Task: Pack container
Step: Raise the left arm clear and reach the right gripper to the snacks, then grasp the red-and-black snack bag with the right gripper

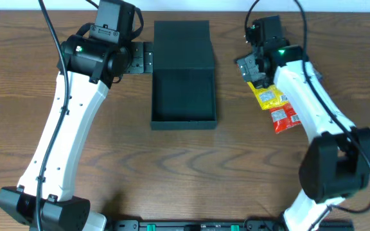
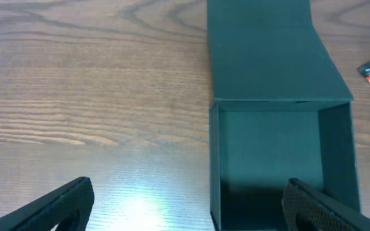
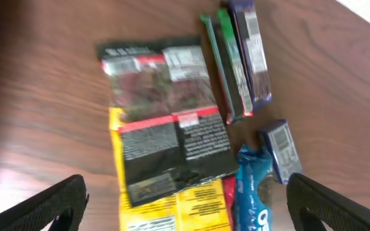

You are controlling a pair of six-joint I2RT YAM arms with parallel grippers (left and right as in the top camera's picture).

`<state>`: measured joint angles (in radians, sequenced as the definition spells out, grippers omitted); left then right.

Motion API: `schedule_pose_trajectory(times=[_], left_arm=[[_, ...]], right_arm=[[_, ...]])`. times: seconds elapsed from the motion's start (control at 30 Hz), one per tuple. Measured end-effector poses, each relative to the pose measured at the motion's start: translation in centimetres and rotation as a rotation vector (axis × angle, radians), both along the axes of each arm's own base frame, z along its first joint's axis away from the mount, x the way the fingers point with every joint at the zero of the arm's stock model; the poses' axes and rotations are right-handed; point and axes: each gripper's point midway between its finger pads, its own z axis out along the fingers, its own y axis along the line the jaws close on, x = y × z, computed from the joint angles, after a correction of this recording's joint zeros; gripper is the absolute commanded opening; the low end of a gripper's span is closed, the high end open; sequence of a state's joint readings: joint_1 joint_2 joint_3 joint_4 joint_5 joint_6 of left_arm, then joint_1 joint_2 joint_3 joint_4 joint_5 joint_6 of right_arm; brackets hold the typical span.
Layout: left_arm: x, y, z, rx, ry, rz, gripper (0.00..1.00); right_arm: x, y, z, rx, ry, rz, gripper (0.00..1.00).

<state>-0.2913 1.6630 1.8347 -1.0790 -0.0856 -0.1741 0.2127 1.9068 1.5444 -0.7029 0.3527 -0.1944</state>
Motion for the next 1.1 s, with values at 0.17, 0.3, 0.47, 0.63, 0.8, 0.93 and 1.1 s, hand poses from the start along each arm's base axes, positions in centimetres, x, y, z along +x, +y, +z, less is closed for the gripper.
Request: schedule_pose_trajectory(times=[0.17,0.3,0.47,0.63,0.8,0.93,1.1], left_arm=[[0.0,0.1,0.0,0.005,0.001,0.002,0.96],[-0.1,0.1,-0.1,0.009,0.005,-0.002,0.95],[-0.1,0.1,-0.1,0.013,0.005,-0.007,0.95],[-0.1,0.1,-0.1,0.014,0.005,-0.01,0.95],[-0.1,0.1,-0.1,0.015,0.006,-0.009,0.95],[-0.1,0.1,-0.1,0.014,0.005,-0.009,0.95],[0.2,0.1,0.1,0.012,-0.007,-0.009,0.95]], right_arm=[[0.4,0.8,-3.5,-0.13,0.049,0.018,0.98],[0.9,3.1,-5.1,-0.178,0.045,0.077,0.96],[2.3,3.4,-6.2,-0.202,0.009,0.076,0.94],[3.4,2.8,-7.6,-0.231,-0.007,0.073,0.91],[4.0,2.0,-9.0,-0.256,-0.002,0.064,0.88],[4.3,0.9,-9.9,-0.266,0.007,0.048,0.76],[4.6,0.0,-9.9,-0.263,-0.001,0.03,0.62]])
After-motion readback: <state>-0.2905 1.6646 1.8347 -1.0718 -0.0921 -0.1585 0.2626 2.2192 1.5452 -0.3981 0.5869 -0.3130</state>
